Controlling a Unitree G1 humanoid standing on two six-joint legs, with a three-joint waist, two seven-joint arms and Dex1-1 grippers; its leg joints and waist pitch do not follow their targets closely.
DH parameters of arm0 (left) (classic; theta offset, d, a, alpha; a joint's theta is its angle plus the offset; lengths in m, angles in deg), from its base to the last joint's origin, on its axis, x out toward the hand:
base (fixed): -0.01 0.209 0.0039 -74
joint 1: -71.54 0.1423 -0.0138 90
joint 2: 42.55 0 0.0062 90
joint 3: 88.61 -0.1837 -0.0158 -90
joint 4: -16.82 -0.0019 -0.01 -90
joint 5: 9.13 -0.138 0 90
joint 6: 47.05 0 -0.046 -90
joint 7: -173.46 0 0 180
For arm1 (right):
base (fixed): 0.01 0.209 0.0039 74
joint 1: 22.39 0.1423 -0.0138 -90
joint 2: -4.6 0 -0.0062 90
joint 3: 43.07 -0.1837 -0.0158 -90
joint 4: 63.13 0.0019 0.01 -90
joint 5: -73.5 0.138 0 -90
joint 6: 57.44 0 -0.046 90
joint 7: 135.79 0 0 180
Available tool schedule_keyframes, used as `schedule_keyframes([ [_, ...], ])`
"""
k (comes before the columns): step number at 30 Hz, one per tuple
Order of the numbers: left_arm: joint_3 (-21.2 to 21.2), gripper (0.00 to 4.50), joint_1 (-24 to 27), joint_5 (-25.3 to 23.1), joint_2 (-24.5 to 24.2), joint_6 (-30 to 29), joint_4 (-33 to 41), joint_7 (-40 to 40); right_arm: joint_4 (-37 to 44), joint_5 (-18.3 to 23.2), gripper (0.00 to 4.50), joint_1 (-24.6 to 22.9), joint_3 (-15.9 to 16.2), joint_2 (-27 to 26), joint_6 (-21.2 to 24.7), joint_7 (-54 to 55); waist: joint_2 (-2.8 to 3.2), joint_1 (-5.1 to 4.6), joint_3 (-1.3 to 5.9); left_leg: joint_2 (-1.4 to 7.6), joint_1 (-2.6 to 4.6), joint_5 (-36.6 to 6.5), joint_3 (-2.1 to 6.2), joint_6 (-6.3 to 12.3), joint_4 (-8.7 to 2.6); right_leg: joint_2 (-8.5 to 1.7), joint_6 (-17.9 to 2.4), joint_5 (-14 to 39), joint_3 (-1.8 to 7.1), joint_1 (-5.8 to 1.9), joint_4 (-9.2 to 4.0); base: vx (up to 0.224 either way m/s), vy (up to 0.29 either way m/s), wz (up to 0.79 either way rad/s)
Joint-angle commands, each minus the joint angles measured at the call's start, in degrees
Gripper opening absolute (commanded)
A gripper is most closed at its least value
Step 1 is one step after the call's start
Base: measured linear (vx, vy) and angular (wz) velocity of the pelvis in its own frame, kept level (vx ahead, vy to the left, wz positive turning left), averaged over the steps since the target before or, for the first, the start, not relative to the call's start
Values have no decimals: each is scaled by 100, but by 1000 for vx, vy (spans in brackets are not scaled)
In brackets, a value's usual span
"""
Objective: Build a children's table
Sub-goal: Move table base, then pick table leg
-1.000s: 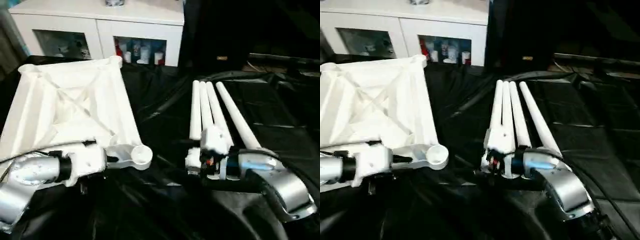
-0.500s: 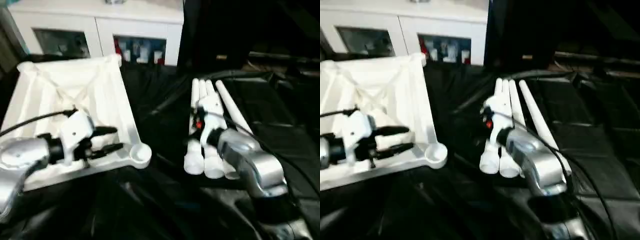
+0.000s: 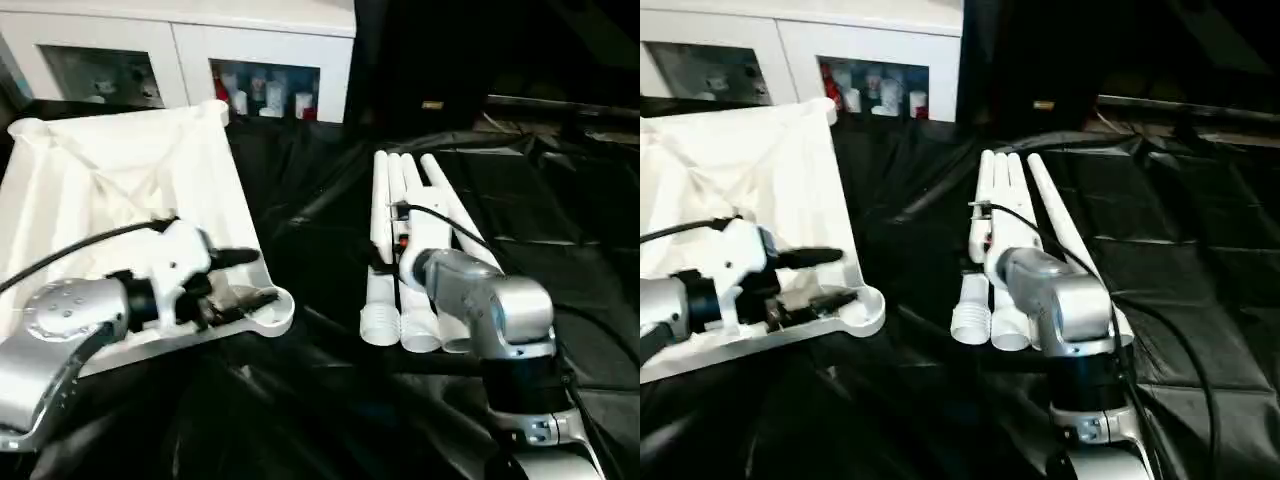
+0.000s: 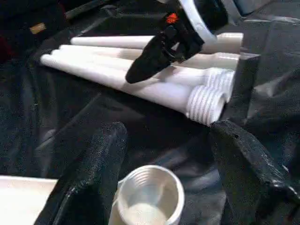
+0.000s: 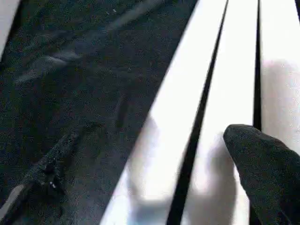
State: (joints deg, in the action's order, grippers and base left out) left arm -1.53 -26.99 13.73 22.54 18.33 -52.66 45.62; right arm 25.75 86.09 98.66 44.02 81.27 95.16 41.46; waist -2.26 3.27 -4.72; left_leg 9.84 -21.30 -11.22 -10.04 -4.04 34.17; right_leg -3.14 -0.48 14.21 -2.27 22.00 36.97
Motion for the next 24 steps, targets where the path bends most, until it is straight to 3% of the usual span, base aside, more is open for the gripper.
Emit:
schedule_keyframes([
  [1,-95,319,5,-14,-73,-45,155,62,77,119,450,34,-123,-71,370,-79,106,6,311,266,107,-426,97,-423,-468,-399,-841,-404,314,-214,-365,0,0,0],
  [13,-107,319,33,56,-85,-198,321,56,197,211,450,128,-25,-140,490,-154,104,32,330,267,114,-332,92,-482,-460,-403,-819,-457,312,-221,-354,0,0,0],
  [14,-111,319,35,59,-88,-209,336,56,189,201,450,146,-36,-148,513,-186,72,31,339,262,108,-287,87,-467,-455,-403,-814,-505,314,-234,-352,0,0,0],
  [24,-209,319,47,15,-51,-251,398,69,-200,312,450,191,-21,-164,499,-377,81,36,363,262,107,-110,89,-406,-436,-402,-871,-679,302,-242,-324,0,0,0],
])
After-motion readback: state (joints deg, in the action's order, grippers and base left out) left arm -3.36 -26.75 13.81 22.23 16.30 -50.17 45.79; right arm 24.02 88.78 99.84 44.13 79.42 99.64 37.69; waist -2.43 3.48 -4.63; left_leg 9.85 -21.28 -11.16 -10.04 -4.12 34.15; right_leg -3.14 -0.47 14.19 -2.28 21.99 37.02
